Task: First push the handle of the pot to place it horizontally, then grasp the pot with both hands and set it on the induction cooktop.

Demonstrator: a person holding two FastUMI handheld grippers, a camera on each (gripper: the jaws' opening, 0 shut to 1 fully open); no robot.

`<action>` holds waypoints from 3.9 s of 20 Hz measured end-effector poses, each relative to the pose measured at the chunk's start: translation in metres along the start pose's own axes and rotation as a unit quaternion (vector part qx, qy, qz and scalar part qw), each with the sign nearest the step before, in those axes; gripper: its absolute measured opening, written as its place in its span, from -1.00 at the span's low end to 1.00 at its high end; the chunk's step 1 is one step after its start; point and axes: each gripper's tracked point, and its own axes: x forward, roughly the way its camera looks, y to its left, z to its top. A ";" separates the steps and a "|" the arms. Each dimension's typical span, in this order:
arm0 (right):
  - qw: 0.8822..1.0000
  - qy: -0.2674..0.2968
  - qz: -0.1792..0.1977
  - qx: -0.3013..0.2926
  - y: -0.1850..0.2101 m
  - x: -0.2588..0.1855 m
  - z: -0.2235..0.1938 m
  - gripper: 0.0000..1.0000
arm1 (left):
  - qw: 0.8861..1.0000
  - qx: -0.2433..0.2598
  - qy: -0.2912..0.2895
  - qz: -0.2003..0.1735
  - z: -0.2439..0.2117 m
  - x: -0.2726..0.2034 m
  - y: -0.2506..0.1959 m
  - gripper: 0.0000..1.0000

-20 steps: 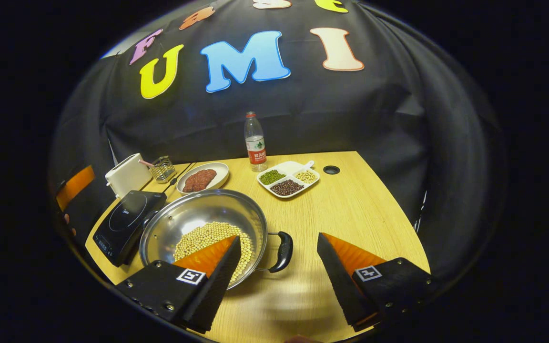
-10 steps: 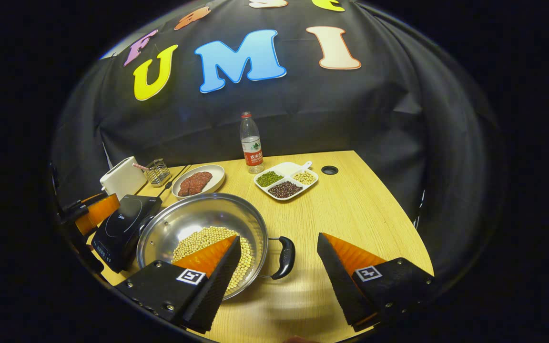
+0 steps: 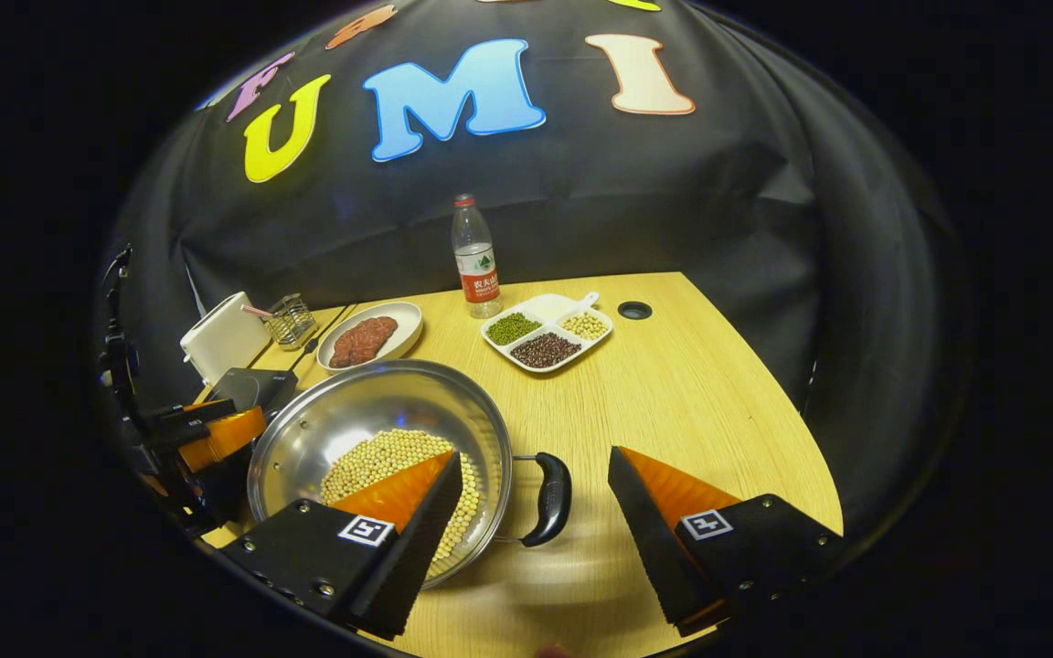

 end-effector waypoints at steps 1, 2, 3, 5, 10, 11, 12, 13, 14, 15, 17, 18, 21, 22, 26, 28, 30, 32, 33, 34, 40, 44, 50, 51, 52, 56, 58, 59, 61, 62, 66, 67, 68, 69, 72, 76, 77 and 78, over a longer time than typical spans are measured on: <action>1.000 0.005 0.000 0.003 0.000 0.002 -0.001 0.97 | 1.000 -0.001 0.011 -0.003 -0.005 0.006 -0.001 1.00; 1.000 0.011 0.002 0.005 0.000 0.005 -0.004 0.97 | 1.000 -0.004 0.019 -0.006 -0.010 0.011 -0.001 0.95; 1.000 0.017 0.002 0.006 0.000 0.008 -0.006 0.97 | 1.000 -0.006 0.025 -0.007 -0.013 0.015 -0.001 0.95; 0.999 0.032 0.000 0.003 -0.001 0.013 -0.012 0.97 | 0.999 -0.007 0.035 -0.007 -0.018 0.022 0.000 0.96; 0.998 0.058 -0.007 -0.001 -0.002 0.024 -0.024 0.84 | 0.999 -0.007 0.048 0.001 -0.023 0.032 0.003 0.96; 0.998 0.062 -0.007 0.001 -0.001 0.025 -0.024 0.82 | 0.999 -0.006 0.048 0.005 -0.024 0.032 0.004 0.83; 0.998 0.066 -0.006 0.003 -0.001 0.026 -0.027 0.55 | 0.999 -0.006 0.049 0.006 -0.024 0.032 0.005 0.83; 0.998 0.070 -0.007 0.002 -0.001 0.028 -0.028 0.33 | 0.999 -0.006 0.053 0.009 -0.026 0.034 0.006 1.00; 0.997 0.072 -0.006 0.004 0.000 0.027 -0.028 0.32 | 0.998 -0.008 0.057 0.007 -0.028 0.034 0.006 0.92; 0.997 0.072 -0.006 0.005 0.001 0.027 -0.029 0.30 | 0.998 -0.010 0.058 0.004 -0.029 0.033 0.005 0.96; 0.997 0.071 -0.008 0.005 0.000 0.027 -0.028 0.22 | 0.998 -0.011 0.058 0.000 -0.028 0.033 0.003 0.72; 0.997 0.074 -0.007 0.006 0.000 0.027 -0.029 0.19 | 0.998 -0.011 0.058 -0.004 -0.029 0.035 0.001 0.84; 0.997 0.079 -0.008 0.020 0.000 0.026 -0.028 0.07 | 0.998 -0.011 0.061 -0.009 -0.030 0.034 -0.003 0.32; 0.997 0.080 -0.008 0.020 0.001 0.027 -0.029 0.04 | 0.998 -0.012 0.061 -0.009 -0.029 0.035 -0.003 0.41; 0.997 0.081 -0.006 0.015 0.001 0.027 -0.029 -0.05 | 0.998 -0.014 0.062 -0.006 -0.030 0.036 -0.004 0.35; 0.997 0.080 -0.004 0.007 0.001 0.027 -0.029 -0.15 | 0.998 -0.013 0.062 -0.004 -0.030 0.035 -0.003 0.25; 0.997 0.080 -0.002 0.006 0.002 0.027 -0.028 -0.15 | 0.998 -0.013 0.062 -0.003 -0.030 0.035 -0.004 0.28; 0.997 0.077 -0.003 0.000 0.002 0.028 -0.027 -0.15 | 0.998 -0.014 0.060 0.001 -0.030 0.034 -0.004 0.21; 0.997 0.076 -0.007 -0.006 0.001 0.028 -0.026 -0.15 | 0.998 -0.014 0.062 0.001 -0.030 0.034 -0.004 0.21; 0.997 0.078 -0.009 -0.014 0.001 0.027 -0.027 -0.15 | 0.998 -0.012 0.063 0.002 -0.030 0.034 -0.004 0.21; 0.996 0.082 -0.003 -0.021 -0.005 0.024 -0.027 -0.15 | 0.998 -0.016 0.064 0.011 -0.032 0.026 -0.013 0.28; 0.997 0.079 -0.003 -0.024 -0.006 0.016 -0.025 -0.15 | 0.998 -0.020 0.057 0.012 -0.029 0.018 -0.016 0.27; 0.997 0.068 -0.009 -0.034 0.000 0.002 -0.012 -0.15 | 0.999 -0.029 0.045 0.006 -0.022 0.008 -0.011 0.27; 0.997 0.067 -0.012 -0.035 0.002 0.000 -0.010 -0.16 | 0.998 -0.030 0.046 0.004 -0.022 0.006 -0.009 0.27; 0.997 0.065 -0.014 -0.035 0.006 -0.003 -0.008 -0.16 | 0.998 -0.031 0.045 0.000 -0.020 0.004 -0.006 0.19; 0.998 0.056 -0.026 -0.032 0.021 -0.012 -0.001 -0.16 | 0.999 -0.028 0.037 -0.014 -0.008 0.002 0.008 0.27; 0.998 0.051 -0.030 -0.029 0.029 -0.015 0.003 -0.15 | 0.999 -0.024 0.033 -0.019 -0.002 0.000 0.015 0.27; 0.998 0.051 -0.032 -0.027 0.033 -0.015 0.005 -0.15 | 0.999 -0.024 0.032 -0.021 0.000 0.001 0.019 0.19; 0.998 0.047 -0.035 -0.026 0.042 -0.017 0.008 -0.16 | 0.999 -0.024 0.030 -0.025 0.003 0.000 0.028 0.19; 0.998 0.045 -0.036 -0.027 0.046 -0.018 0.009 -0.15 | 0.999 -0.025 0.029 -0.026 0.006 -0.001 0.033 0.27; 0.998 0.043 -0.036 -0.024 0.063 -0.018 0.012 -0.15 | 0.999 -0.021 0.024 -0.028 0.011 -0.003 0.051 0.27; 0.998 0.043 -0.037 -0.024 0.067 -0.018 0.013 -0.16 | 0.999 -0.021 0.023 -0.027 0.012 -0.004 0.056 0.27; 0.998 0.041 -0.037 -0.024 0.072 -0.019 0.013 -0.16 | 0.999 -0.021 0.022 -0.027 0.013 -0.005 0.061 0.27; 0.998 0.040 -0.037 -0.024 0.077 -0.019 0.014 -0.16 | 0.999 -0.022 0.021 -0.027 0.013 -0.006 0.066 0.27; 0.998 0.040 -0.034 -0.023 0.094 -0.019 0.011 -0.15 | 0.999 -0.023 0.021 -0.026 0.011 -0.010 0.084 0.27; 0.998 0.040 -0.031 -0.025 0.116 -0.017 0.010 -0.15 | 0.999 -0.026 0.020 -0.025 0.009 -0.014 0.110 0.27; 0.998 0.039 -0.031 -0.025 0.122 -0.016 0.011 -0.15 | 0.999 -0.026 0.020 -0.025 0.008 -0.016 0.116 0.27; 0.998 0.038 -0.030 -0.026 0.129 -0.015 0.010 -0.15 | 0.999 -0.027 0.019 -0.024 0.008 -0.017 0.123 0.27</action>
